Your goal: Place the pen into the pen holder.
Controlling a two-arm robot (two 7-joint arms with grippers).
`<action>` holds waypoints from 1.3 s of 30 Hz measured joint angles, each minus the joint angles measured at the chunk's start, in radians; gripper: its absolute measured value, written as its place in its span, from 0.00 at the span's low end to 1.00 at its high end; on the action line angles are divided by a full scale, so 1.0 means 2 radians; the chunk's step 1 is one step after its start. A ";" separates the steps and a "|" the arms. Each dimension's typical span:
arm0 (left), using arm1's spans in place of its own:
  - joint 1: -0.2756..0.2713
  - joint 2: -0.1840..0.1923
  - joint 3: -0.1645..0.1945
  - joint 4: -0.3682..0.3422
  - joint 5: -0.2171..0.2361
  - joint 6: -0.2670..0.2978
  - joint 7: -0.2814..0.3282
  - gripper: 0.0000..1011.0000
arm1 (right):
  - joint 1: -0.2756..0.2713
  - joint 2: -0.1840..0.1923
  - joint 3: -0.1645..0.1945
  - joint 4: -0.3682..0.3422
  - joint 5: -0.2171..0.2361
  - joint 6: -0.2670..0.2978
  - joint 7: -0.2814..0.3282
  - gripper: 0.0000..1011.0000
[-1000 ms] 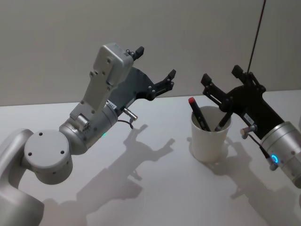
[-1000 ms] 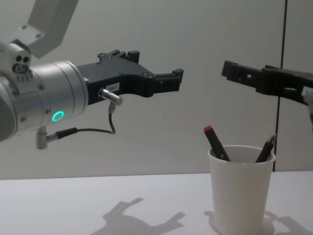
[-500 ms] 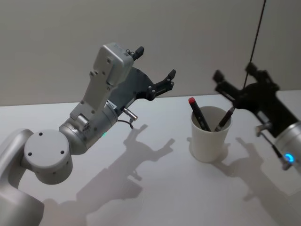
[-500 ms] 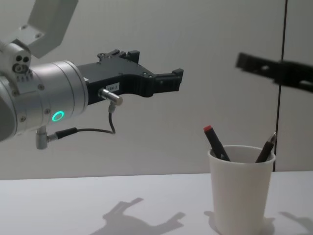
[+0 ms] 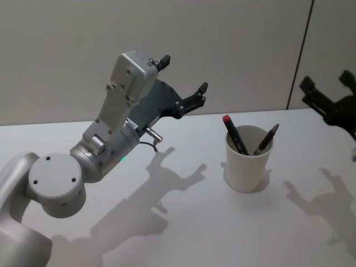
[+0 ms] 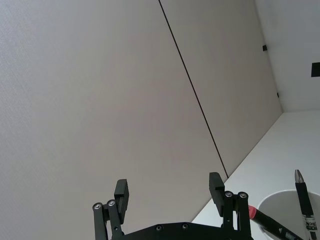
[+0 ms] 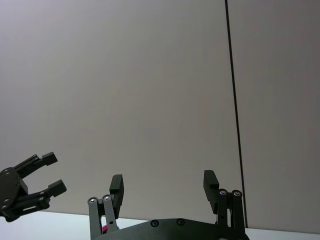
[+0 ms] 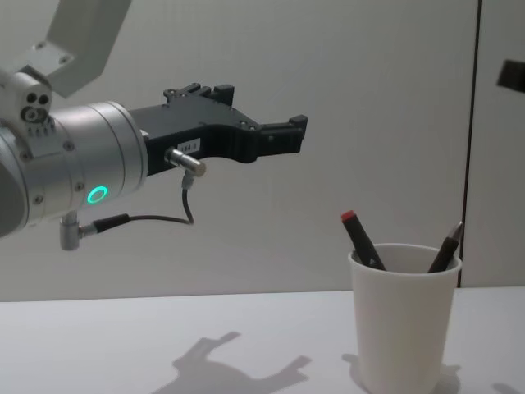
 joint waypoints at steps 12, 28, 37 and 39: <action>0.005 0.003 0.006 0.002 -0.005 0.000 0.017 0.99 | -0.003 -0.007 0.003 0.005 -0.014 0.002 0.001 0.99; 0.030 0.022 0.038 0.013 -0.038 -0.001 0.113 0.99 | 0.002 -0.066 0.006 0.052 -0.108 0.026 0.024 0.99; 0.036 0.026 0.044 0.015 -0.044 -0.002 0.131 0.99 | 0.006 -0.107 0.008 0.083 -0.173 0.042 0.040 0.99; 0.036 0.026 0.044 0.015 -0.044 -0.002 0.131 0.99 | 0.006 -0.111 0.008 0.087 -0.181 0.044 0.042 0.99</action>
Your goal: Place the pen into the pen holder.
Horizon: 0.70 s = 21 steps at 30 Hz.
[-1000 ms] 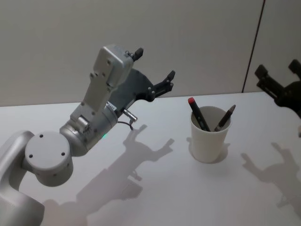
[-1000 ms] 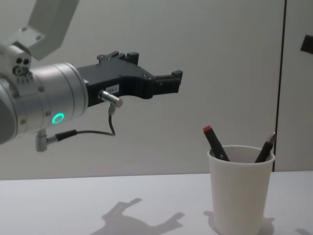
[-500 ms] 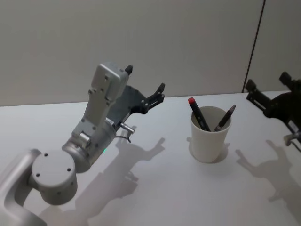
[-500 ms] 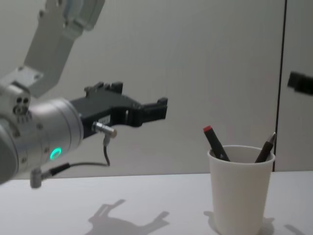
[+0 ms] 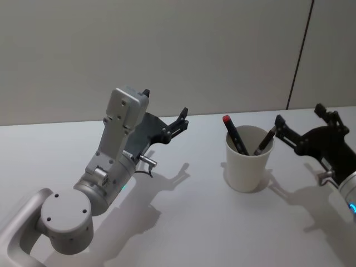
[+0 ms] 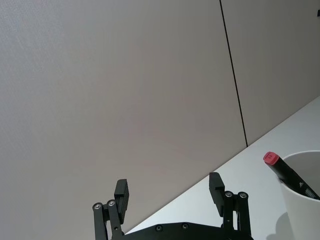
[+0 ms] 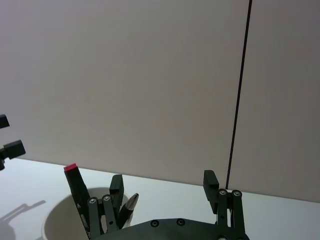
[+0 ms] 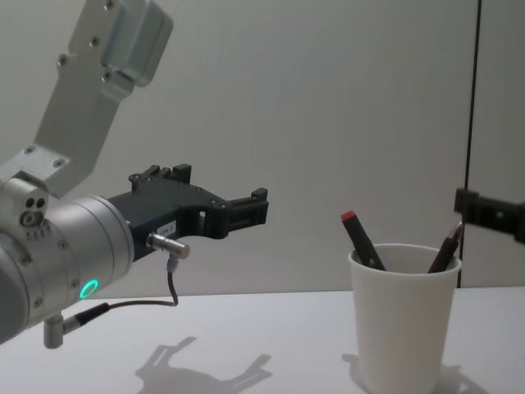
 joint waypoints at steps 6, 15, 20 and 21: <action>0.000 0.000 0.000 0.000 0.000 0.000 0.000 0.99 | 0.001 -0.012 0.000 0.010 -0.019 0.005 0.004 0.99; 0.000 0.000 0.000 0.000 0.000 0.000 0.000 0.99 | 0.001 -0.014 0.001 0.011 -0.022 0.006 0.005 0.99; 0.000 0.000 0.000 0.000 0.000 0.000 0.000 0.99 | 0.001 -0.014 0.000 0.011 -0.022 0.006 0.005 0.99; 0.000 0.000 0.000 0.000 0.000 0.000 0.000 0.99 | 0.001 -0.014 0.000 0.011 -0.022 0.006 0.005 0.99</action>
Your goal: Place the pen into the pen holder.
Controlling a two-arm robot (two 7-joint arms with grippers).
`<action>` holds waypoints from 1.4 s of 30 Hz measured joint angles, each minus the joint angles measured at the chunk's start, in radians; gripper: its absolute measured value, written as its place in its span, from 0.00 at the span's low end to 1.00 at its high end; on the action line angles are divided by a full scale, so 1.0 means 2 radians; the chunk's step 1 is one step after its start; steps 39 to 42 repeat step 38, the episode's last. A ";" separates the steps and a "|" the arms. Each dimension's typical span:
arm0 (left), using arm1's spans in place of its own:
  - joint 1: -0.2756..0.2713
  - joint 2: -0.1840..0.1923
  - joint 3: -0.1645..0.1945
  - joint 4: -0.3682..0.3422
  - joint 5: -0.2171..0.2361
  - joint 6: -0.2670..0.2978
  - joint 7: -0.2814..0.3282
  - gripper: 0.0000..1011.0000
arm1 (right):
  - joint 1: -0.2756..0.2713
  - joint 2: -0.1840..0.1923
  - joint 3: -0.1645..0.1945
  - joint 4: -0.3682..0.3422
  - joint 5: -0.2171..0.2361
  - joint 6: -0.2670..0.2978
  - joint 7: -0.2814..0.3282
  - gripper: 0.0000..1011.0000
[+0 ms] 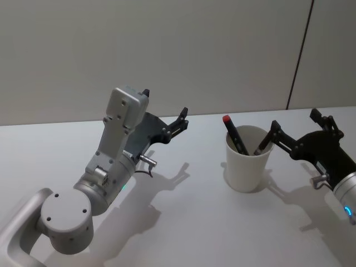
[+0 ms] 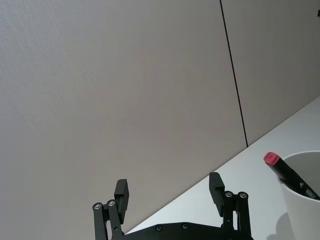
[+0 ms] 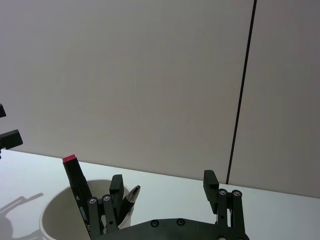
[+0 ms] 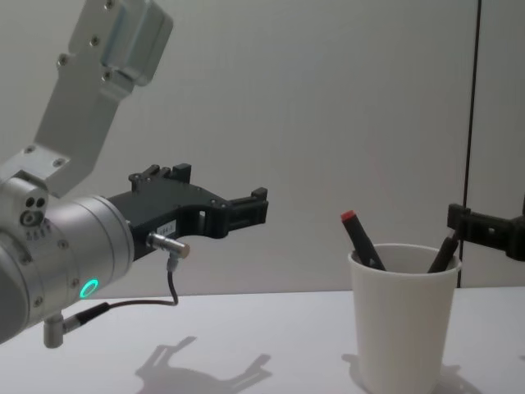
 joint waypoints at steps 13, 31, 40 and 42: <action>0.000 0.000 0.000 0.000 0.000 0.000 0.000 0.99 | 0.000 0.000 0.000 0.000 0.000 0.000 0.000 0.99; 0.000 0.000 0.000 0.000 0.000 0.000 0.000 0.99 | 0.000 0.000 0.000 0.000 0.000 0.000 0.000 0.99; 0.000 0.000 0.000 0.000 0.000 0.000 0.000 0.99 | 0.000 0.000 0.000 0.000 0.000 0.000 0.000 0.99; 0.000 0.000 0.000 0.000 0.000 0.000 0.000 0.99 | 0.000 0.000 0.000 0.000 0.000 0.000 0.000 0.99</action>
